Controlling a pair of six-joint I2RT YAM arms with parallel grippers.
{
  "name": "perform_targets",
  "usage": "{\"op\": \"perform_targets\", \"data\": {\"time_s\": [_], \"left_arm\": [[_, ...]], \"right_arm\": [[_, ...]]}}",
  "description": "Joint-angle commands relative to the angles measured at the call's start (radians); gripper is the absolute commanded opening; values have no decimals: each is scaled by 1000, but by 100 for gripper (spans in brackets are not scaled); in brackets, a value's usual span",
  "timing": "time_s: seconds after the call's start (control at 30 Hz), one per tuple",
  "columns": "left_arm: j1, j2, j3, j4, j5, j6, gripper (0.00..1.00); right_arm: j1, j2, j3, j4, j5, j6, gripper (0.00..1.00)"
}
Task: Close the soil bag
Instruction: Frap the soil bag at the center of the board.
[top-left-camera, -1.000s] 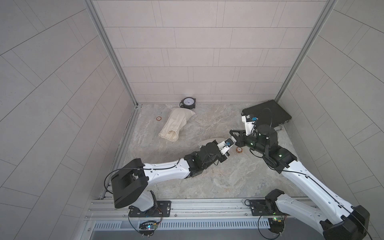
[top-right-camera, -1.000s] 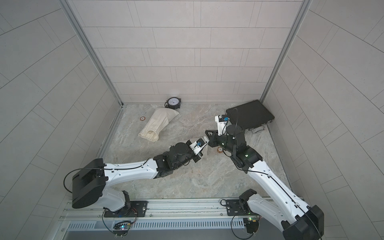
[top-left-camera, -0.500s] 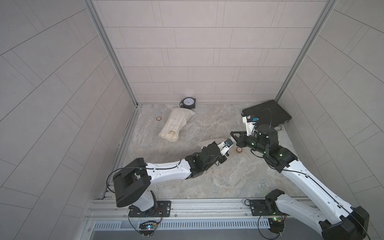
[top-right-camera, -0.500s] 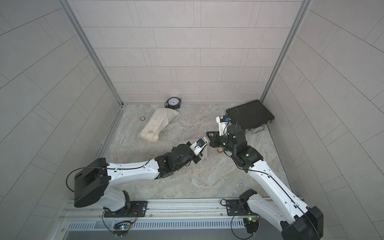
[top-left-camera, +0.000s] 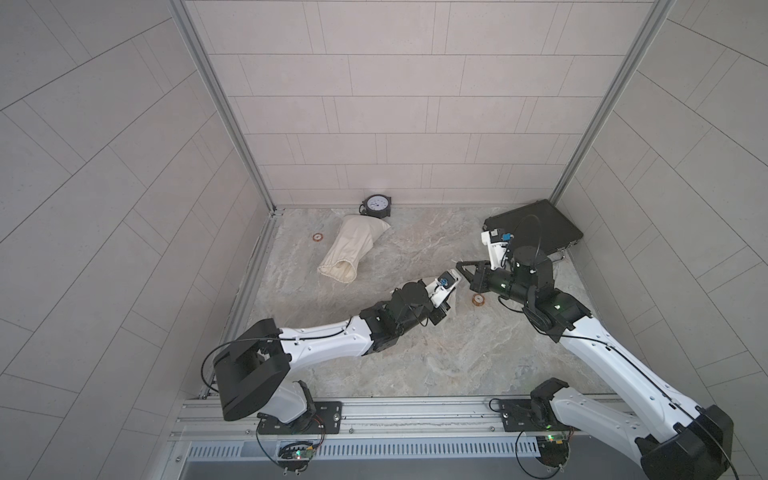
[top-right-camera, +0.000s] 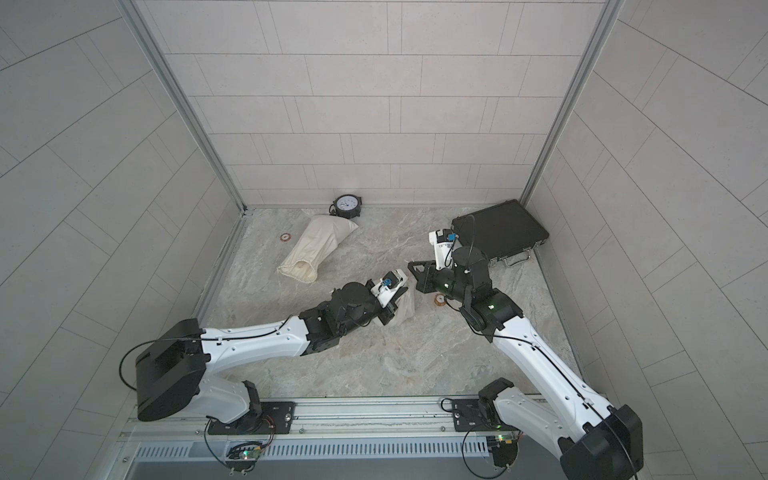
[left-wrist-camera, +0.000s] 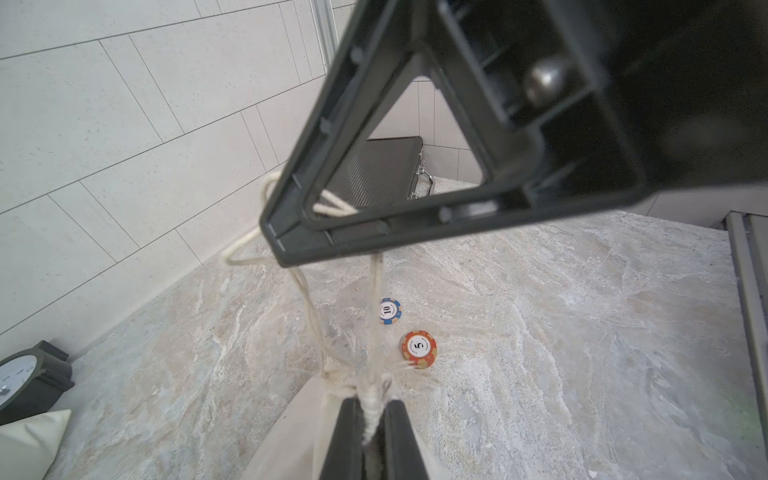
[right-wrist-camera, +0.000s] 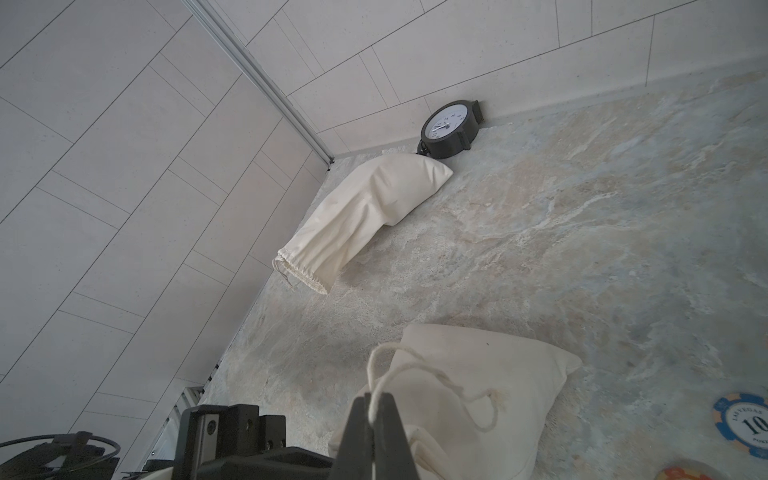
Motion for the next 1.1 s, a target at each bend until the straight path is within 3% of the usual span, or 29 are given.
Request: {"op": "perform_targets", "data": {"time_s": [0.0,0.2,0.37,0.67,0.83,1.07], "left_arm": [[17,24,-75,-296,55,-31,17],[19,10,39,-241,129,-42,42],[31,41,119,-192,125,-30,46],[59,-76,78,-48,151,-17,58],[75,-63,126,-37,169,-1,58],[93,-4,215,-30,208,13,45]], "right_arm": [[-23,-22,94,283,-7,4,0],[26,30,97,314,-55,2,0],[40,32,88,312,-47,-2,0],[41,28,81,299,-36,-15,0],[44,31,80,305,-41,-9,0],[45,25,79,291,-38,-15,0]]}}
